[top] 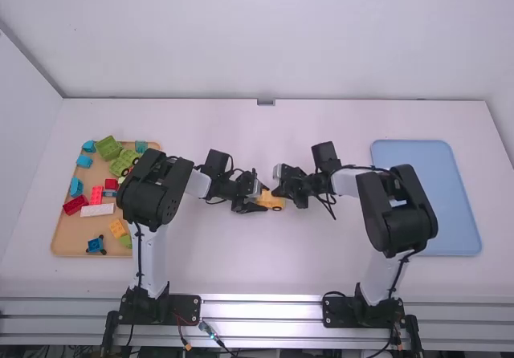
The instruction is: Assemble lego blocks to make yellow taxi
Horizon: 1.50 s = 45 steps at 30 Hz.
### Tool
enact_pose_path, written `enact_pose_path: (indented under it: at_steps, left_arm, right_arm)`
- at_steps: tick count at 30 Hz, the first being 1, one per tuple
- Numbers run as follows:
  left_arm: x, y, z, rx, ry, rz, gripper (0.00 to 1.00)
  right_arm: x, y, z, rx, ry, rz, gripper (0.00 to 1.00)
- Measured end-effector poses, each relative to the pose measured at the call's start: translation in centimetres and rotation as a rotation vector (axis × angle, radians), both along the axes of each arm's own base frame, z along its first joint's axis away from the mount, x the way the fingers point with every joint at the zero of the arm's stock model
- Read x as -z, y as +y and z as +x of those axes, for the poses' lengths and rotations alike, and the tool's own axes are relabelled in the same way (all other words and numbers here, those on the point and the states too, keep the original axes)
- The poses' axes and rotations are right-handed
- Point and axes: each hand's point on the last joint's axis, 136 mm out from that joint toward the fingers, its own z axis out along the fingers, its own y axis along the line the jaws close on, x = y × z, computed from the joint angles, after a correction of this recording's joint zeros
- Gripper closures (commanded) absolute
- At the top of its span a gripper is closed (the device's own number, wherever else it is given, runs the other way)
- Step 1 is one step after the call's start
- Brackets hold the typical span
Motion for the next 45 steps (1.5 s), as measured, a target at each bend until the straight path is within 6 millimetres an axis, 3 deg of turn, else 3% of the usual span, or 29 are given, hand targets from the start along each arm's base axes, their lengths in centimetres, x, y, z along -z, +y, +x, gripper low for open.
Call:
enact_pose_path:
  at_steps: [19,24,28,29,31,32,35,37,40,45]
  left_arm:
    - [0.1,0.4,0.2,-0.008,-0.010,0.005,0.64]
    - [0.1,0.3,0.2,-0.008,-0.007,0.006,0.64]
    - [0.1,0.0,-0.1,0.000,0.001,0.004,0.64]
    - [0.1,0.0,-0.1,0.001,0.003,0.004,0.62]
    - [0.1,0.0,-0.2,0.001,0.005,0.003,0.58]
    - [0.1,0.0,-0.1,0.001,0.005,0.003,0.57]
    - [0.1,0.0,-0.2,0.001,0.005,0.003,0.50]
    - [0.1,0.0,-0.2,0.001,0.006,0.004,0.24]
    - [0.4,0.1,-0.3,-0.009,0.022,0.017,0.01]
    - [0.6,0.4,-0.7,-0.016,0.055,0.028,0.01]
  right_arm:
    - [0.7,0.4,-0.2,-0.012,0.083,0.115,1.00]
    - [0.2,0.5,-0.1,-0.036,0.074,0.135,1.00]
    - [-1.5,0.2,0.4,-0.054,0.046,0.164,1.00]
    - [-2.6,-0.1,1.0,-0.048,0.012,0.169,0.96]
    - [-4.2,-0.5,2.1,-0.028,-0.038,0.165,0.56]
    - [-5.7,-0.9,3.1,-0.004,-0.084,0.152,0.01]
    - [-8.1,-1.7,5.1,0.071,-0.149,0.099,0.01]
    - [-9.2,-2.6,6.5,0.170,-0.162,0.031,0.01]
    - [-8.4,-3.8,7.6,0.295,-0.114,-0.054,0.01]
    - [-7.2,-5.5,8.8,0.443,-0.060,-0.141,0.01]
